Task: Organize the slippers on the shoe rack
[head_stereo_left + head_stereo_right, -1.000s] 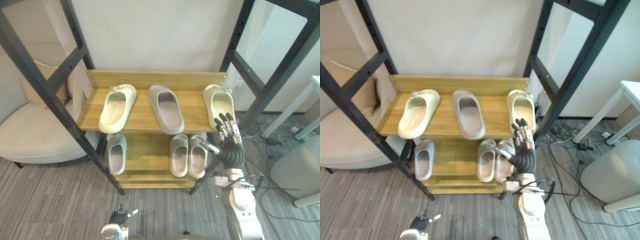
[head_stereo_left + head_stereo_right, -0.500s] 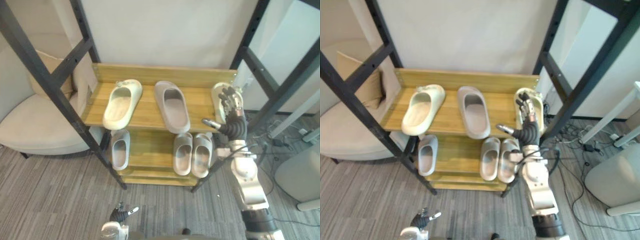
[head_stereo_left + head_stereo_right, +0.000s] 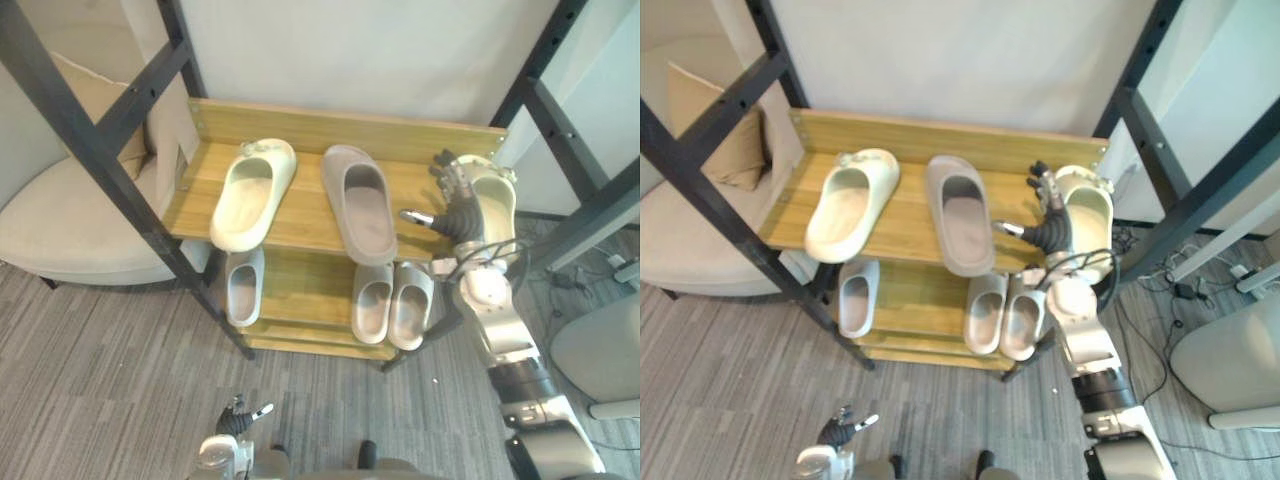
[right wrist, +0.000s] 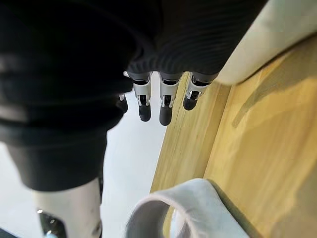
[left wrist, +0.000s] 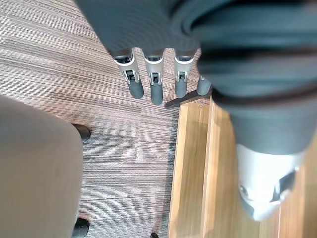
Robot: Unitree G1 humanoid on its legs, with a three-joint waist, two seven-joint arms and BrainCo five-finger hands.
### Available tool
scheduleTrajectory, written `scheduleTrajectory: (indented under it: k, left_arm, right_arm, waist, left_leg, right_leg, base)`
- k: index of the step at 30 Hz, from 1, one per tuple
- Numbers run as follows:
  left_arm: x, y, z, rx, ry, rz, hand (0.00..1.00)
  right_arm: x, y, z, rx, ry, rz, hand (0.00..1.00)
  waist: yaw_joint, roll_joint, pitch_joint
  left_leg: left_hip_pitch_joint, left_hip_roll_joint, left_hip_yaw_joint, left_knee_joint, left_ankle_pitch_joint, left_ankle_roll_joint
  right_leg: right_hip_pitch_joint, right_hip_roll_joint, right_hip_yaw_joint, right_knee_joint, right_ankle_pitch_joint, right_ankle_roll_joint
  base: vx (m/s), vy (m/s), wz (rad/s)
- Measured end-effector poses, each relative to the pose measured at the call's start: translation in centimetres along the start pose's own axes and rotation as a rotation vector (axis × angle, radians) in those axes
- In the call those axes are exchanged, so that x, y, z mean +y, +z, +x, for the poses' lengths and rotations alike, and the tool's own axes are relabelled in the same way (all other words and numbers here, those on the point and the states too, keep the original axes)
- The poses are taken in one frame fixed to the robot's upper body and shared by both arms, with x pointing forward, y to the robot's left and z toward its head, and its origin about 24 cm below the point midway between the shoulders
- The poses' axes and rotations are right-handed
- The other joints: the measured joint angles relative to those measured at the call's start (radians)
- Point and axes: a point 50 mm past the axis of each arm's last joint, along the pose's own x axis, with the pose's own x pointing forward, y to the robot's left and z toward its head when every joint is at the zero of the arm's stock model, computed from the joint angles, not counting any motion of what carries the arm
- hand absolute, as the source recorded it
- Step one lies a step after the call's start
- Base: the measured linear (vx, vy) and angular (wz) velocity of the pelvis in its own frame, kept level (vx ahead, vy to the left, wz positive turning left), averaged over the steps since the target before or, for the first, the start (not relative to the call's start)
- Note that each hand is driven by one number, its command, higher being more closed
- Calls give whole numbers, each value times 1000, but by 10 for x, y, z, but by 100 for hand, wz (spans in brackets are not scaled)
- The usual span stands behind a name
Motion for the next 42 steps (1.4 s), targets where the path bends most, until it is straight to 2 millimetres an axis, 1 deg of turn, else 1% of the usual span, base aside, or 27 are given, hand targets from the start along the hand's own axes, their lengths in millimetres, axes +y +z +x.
scheduleTrajectory:
  k: [3,6,9,15,16,18,23,24,25,30,34,42]
  left_arm:
    - [0,1,0,-5,1,-9,0]
    - [0,2,0,-6,0,-9,0]
    - [0,2,0,-6,1,-18,0]
    - [0,5,0,-20,3,-41,0]
    - [0,6,1,-23,7,-52,0]
    - [1,6,1,-22,10,-61,0]
    - [1,9,1,-39,15,-86,0]
    - [4,13,1,-60,22,-108,0]
    - [4,15,1,-67,21,-108,0]
    - [4,17,1,-79,21,-111,0]
    - [6,19,2,-85,13,-118,0]
    - [6,19,2,-86,13,-126,0]
  right_arm:
    - [0,3,5,-8,8,-9,0]
    - [2,8,10,-24,16,-12,0]
    - [7,8,16,-18,49,-35,0]
    - [5,10,28,-8,60,-63,0]
    - [7,9,33,1,70,-81,0]
    - [7,9,36,8,73,-89,0]
    - [4,17,51,-1,59,-105,0]
    - [-3,24,64,0,51,-152,0]
    - [-3,27,67,-3,56,-161,100]
    - [-4,26,74,18,55,-177,100]
    - [-3,34,79,-4,65,-184,100]
    - [0,39,81,-28,74,-186,100]
  waist:
    - [11,0,0]
    - [14,0,0]
    - [15,-1,2]
    - [24,-3,20]
    - [24,-3,26]
    - [26,-4,26]
    - [33,-5,43]
    - [36,-13,65]
    - [38,-14,71]
    - [44,-15,80]
    - [45,-22,86]
    - [45,-25,88]
  left_leg:
    - [-1,0,-6,1,0,0]
    - [-1,0,-6,1,0,0]
    - [0,1,-6,1,0,0]
    - [-1,1,-6,1,2,1]
    - [-4,2,-7,0,4,3]
    - [-6,1,-7,-1,5,3]
    - [-10,0,-10,0,10,8]
    - [-23,-5,-33,-1,19,7]
    - [-24,-4,-34,-2,21,6]
    - [-41,-3,-35,-3,26,4]
    - [-41,-2,-35,-3,27,3]
    - [-39,-1,-32,-4,27,3]
  right_leg:
    - [3,0,1,0,0,0]
    - [3,0,1,0,1,0]
    - [3,0,1,0,1,0]
    - [3,0,0,0,4,0]
    - [2,1,-1,-6,13,2]
    - [3,1,-1,-13,19,3]
    - [4,1,-5,-20,33,-3]
    - [1,-2,-10,-21,34,-4]
    - [0,-2,-10,-21,34,-4]
    - [-16,-1,-9,-20,36,-5]
    - [-16,0,-9,-20,36,-5]
    - [-16,0,-8,-21,38,-4]
  base:
    - [-3,-3,5]
    - [0,0,0]
    - [0,0,0]
    - [-6,-2,0]
    - [0,0,0]
    - [0,0,0]
    - [-18,-5,5]
    - [-71,-37,25]
    - [-65,-47,25]
    - [-7,-5,1]
    - [0,0,0]
    - [-2,-1,0]
